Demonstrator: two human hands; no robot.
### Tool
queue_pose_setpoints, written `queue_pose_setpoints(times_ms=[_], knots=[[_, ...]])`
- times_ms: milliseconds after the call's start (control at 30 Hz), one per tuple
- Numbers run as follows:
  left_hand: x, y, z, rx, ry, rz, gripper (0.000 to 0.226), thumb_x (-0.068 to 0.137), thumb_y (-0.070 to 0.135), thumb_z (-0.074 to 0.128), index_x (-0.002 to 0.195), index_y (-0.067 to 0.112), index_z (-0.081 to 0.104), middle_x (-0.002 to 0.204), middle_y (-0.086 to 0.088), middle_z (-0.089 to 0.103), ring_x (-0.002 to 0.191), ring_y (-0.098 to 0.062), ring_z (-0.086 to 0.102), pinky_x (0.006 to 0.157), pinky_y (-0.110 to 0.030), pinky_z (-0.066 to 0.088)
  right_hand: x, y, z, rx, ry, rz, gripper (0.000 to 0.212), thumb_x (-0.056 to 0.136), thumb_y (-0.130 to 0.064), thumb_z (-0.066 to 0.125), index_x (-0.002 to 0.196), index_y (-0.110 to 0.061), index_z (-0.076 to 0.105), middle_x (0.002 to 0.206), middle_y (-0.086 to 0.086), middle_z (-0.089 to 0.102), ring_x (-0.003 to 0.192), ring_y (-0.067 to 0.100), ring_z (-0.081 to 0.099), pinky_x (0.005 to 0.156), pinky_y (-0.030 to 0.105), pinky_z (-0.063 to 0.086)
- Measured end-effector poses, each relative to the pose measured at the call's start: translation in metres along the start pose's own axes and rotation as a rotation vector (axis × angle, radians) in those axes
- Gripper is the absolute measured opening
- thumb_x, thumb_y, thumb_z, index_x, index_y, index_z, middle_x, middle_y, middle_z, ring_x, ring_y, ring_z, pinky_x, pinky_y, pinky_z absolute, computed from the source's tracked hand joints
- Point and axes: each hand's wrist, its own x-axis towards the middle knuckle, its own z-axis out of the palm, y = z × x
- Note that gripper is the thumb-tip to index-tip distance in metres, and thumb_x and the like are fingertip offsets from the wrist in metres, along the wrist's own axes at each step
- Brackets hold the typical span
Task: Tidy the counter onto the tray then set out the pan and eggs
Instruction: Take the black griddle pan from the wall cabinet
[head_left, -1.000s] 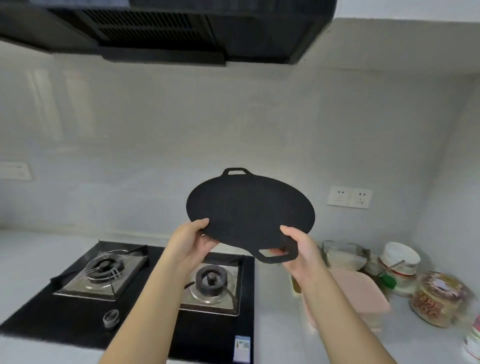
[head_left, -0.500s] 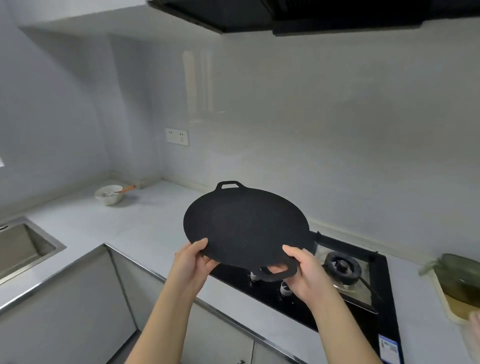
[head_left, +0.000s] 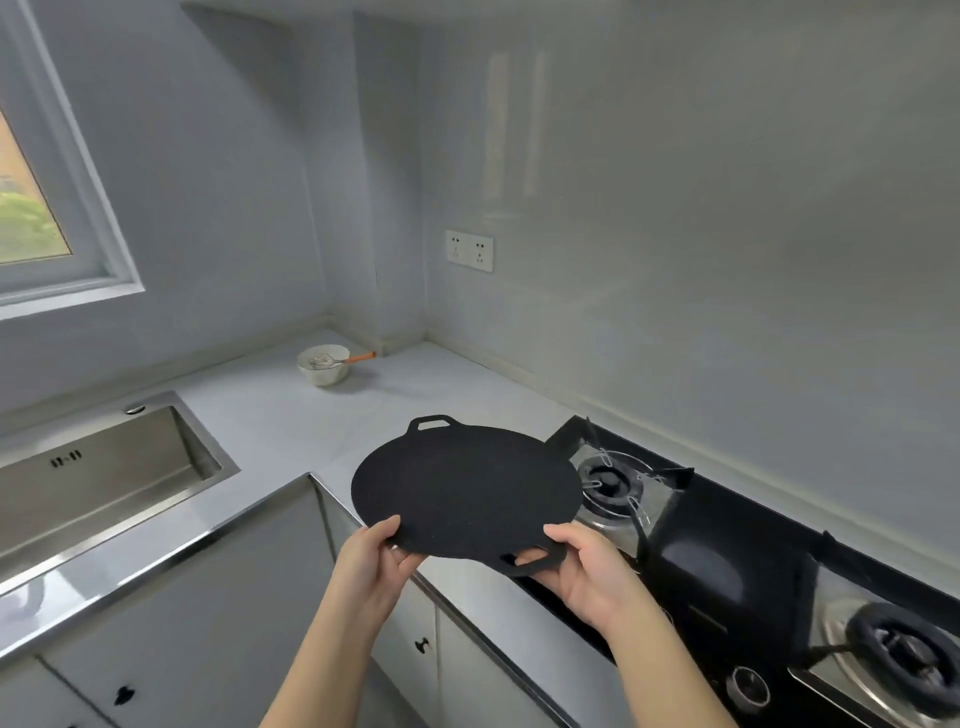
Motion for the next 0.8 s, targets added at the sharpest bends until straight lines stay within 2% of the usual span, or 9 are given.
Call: queue_pose_setpoints(times_ms=[67, 133, 267, 367, 467, 600, 733, 800], knots=[[0.037, 0.013, -0.007, -0.005, 0.053, -0.006, 0.020, 0.097, -0.004, 0.038, 0.105, -0.001, 0.056, 0.103, -0.015, 0.068, 0.076, -0.025, 0.073, 0.053, -0.033, 0.058, 0.043, 0.002, 0.013, 0.039, 0.018, 0.060, 0.026, 0.094, 0.005, 0.035, 0.106, 0.005, 0.058, 0.080, 0.021, 0.070, 0.058, 0.027, 0.068, 0.057, 0.034, 0.060], [0.062, 0.023, -0.008, -0.009, 0.088, -0.012, 0.021, 0.097, -0.004, 0.037, 0.102, 0.000, 0.057, 0.102, -0.016, 0.067, 0.073, -0.025, 0.073, 0.052, -0.033, 0.058, 0.072, 0.001, 0.025, 0.089, 0.039, 0.106, 0.027, 0.094, 0.006, 0.034, 0.108, 0.005, 0.057, 0.082, 0.021, 0.071, 0.062, 0.029, 0.070, 0.056, 0.033, 0.060], [0.120, 0.041, -0.020, -0.042, 0.160, -0.017, 0.021, 0.096, -0.006, 0.037, 0.104, 0.003, 0.055, 0.103, -0.015, 0.066, 0.088, -0.031, 0.067, 0.055, -0.036, 0.059, 0.139, 0.005, 0.050, 0.130, 0.102, 0.212, 0.025, 0.093, 0.006, 0.035, 0.106, 0.006, 0.057, 0.080, 0.021, 0.071, 0.064, 0.030, 0.072, 0.053, 0.033, 0.059], [0.155, 0.050, -0.026, -0.056, 0.203, -0.036, 0.024, 0.096, -0.005, 0.037, 0.114, 0.002, 0.052, 0.111, -0.017, 0.064, 0.092, -0.032, 0.066, 0.060, -0.038, 0.060, 0.179, 0.015, 0.061, 0.134, 0.149, 0.263, 0.028, 0.091, 0.007, 0.038, 0.112, 0.006, 0.058, 0.095, 0.024, 0.070, 0.080, 0.034, 0.070, 0.061, 0.034, 0.060], [0.186, 0.053, -0.033, -0.065, 0.239, -0.077, 0.029, 0.096, -0.006, 0.037, 0.122, -0.001, 0.050, 0.115, -0.019, 0.063, 0.095, -0.034, 0.065, 0.061, -0.039, 0.061, 0.210, 0.031, 0.069, 0.201, 0.205, 0.269, 0.026, 0.093, 0.010, 0.040, 0.110, 0.005, 0.058, 0.098, 0.023, 0.068, 0.090, 0.034, 0.067, 0.057, 0.034, 0.061], [0.236, 0.061, -0.036, -0.039, 0.247, -0.148, 0.035, 0.097, -0.006, 0.037, 0.130, 0.002, 0.047, 0.122, -0.019, 0.060, 0.100, -0.033, 0.064, 0.064, -0.041, 0.058, 0.257, 0.039, 0.081, 0.262, 0.328, 0.231, 0.023, 0.090, 0.016, 0.044, 0.107, 0.006, 0.056, 0.099, 0.023, 0.063, 0.081, 0.031, 0.067, 0.054, 0.038, 0.060], [0.292, 0.085, -0.044, 0.056, 0.237, -0.229, 0.026, 0.099, -0.002, 0.040, 0.122, 0.001, 0.051, 0.113, -0.015, 0.063, 0.096, -0.029, 0.065, 0.069, -0.040, 0.059, 0.305, 0.041, 0.091, 0.283, 0.434, 0.208, 0.021, 0.089, 0.018, 0.044, 0.094, 0.003, 0.057, 0.087, 0.021, 0.062, 0.056, 0.025, 0.070, 0.049, 0.038, 0.059], [0.326, 0.104, -0.053, 0.165, 0.231, -0.249, 0.022, 0.098, -0.002, 0.042, 0.117, -0.003, 0.054, 0.112, -0.015, 0.064, 0.094, -0.029, 0.067, 0.069, -0.037, 0.059, 0.330, 0.041, 0.097, 0.291, 0.473, 0.211, 0.022, 0.090, 0.018, 0.044, 0.093, 0.000, 0.057, 0.089, 0.018, 0.061, 0.063, 0.026, 0.069, 0.051, 0.039, 0.059]])
